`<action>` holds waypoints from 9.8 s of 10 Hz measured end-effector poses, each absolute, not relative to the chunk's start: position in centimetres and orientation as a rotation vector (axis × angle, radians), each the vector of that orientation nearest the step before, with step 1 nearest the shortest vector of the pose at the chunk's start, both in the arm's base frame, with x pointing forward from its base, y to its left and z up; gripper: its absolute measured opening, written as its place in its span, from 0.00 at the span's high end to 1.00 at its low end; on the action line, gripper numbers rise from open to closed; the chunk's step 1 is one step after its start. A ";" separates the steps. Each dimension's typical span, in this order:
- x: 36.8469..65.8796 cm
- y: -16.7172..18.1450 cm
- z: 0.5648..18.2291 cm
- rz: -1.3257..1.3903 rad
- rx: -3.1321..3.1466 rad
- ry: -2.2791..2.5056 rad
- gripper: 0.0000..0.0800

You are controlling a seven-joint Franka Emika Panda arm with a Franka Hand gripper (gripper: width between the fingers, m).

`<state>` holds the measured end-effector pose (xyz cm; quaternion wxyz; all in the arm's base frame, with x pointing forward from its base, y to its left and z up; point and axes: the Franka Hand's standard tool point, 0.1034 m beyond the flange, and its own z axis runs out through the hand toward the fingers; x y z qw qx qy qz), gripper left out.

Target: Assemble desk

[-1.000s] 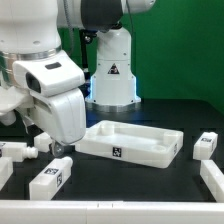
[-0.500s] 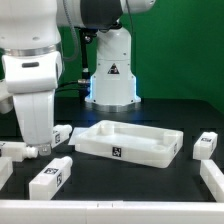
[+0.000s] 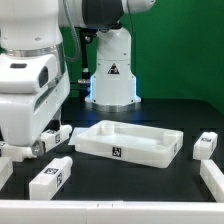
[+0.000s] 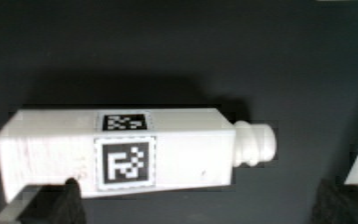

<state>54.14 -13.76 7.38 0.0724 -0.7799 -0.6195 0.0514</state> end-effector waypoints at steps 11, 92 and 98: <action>50.3 -10.1 8.3 0.174 -3.058 -0.041 0.19; 58.0 -5.6 3.7 0.446 -2.967 0.161 0.23; 55.0 -0.8 7.1 0.955 -2.815 0.207 0.19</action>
Offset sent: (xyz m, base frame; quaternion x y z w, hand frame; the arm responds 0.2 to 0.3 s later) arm -0.0374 0.0185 0.0144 0.0181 -0.0344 0.4824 0.8751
